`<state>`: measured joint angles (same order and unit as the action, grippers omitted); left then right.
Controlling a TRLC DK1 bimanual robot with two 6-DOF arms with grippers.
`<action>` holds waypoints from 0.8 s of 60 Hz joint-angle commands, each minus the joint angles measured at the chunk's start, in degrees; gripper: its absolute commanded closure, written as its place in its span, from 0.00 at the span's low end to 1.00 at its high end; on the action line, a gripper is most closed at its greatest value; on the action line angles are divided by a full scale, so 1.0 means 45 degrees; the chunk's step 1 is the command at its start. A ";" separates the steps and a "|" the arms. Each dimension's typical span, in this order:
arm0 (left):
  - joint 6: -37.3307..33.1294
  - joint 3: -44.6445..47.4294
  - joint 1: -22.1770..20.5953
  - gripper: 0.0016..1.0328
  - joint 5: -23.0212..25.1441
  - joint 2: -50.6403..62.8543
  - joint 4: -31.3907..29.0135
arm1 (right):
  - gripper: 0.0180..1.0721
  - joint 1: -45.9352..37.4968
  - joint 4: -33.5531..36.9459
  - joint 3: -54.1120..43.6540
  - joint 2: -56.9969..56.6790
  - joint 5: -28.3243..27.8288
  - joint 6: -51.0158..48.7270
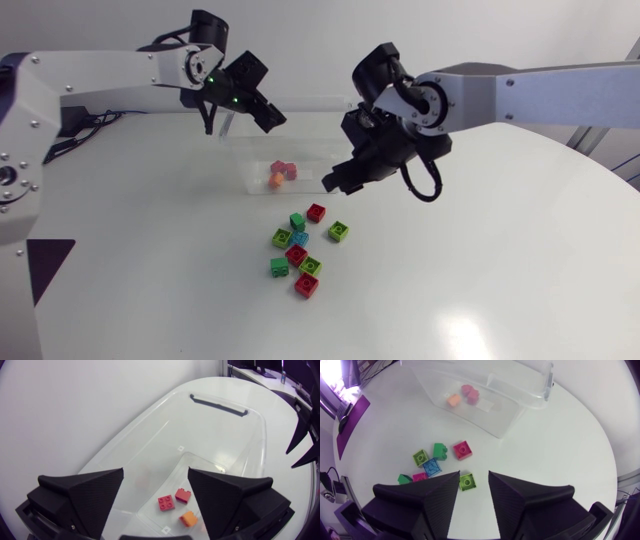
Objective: Place the duplo bricks in the container
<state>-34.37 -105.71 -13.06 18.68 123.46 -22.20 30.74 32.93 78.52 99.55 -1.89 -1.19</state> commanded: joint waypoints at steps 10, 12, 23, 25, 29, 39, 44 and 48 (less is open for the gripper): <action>0.0431 0.2007 0.0109 0.04 0.0322 -0.4291 0.0050 | 0.14 0.0102 -0.0579 -0.0613 0.1414 -0.0556 -0.0907; 0.0450 0.2359 0.0129 0.04 0.0537 -0.4779 0.0030 | 0.12 0.0102 -0.0696 -0.0652 0.1628 -0.0595 -0.1005; -0.0214 0.4898 0.0148 0.04 0.1104 -0.7103 -0.0575 | 0.10 0.0122 -0.1048 -0.0789 0.2488 -0.1006 -0.1591; -0.0487 0.5347 0.0148 0.04 0.1201 -0.7455 -0.0829 | 0.10 0.0122 -0.1126 -0.0808 0.2624 -0.1045 -0.1688; -0.0995 0.6206 0.0168 0.04 0.1475 -0.8080 -0.1318 | 0.10 0.0122 -0.1165 -0.0808 0.2820 -0.1123 -0.1923; -0.2050 0.8101 0.0168 0.04 0.1709 -0.9330 -0.1708 | 0.10 0.0044 -0.1165 -0.0750 0.3269 -0.1357 -0.2470; -0.2479 0.8882 0.0148 0.04 0.1865 -0.9642 -0.1845 | 0.10 -0.0074 -0.1165 -0.0691 0.3542 -0.1435 -0.2724; -0.2870 0.9507 0.0148 0.04 0.1885 -0.9799 -0.1884 | 0.10 -0.0152 -0.1165 -0.0633 0.3757 -0.1572 -0.2958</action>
<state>-43.97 -66.35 -12.75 26.44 81.17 -30.22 30.68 27.88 76.23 114.08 -8.25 -12.14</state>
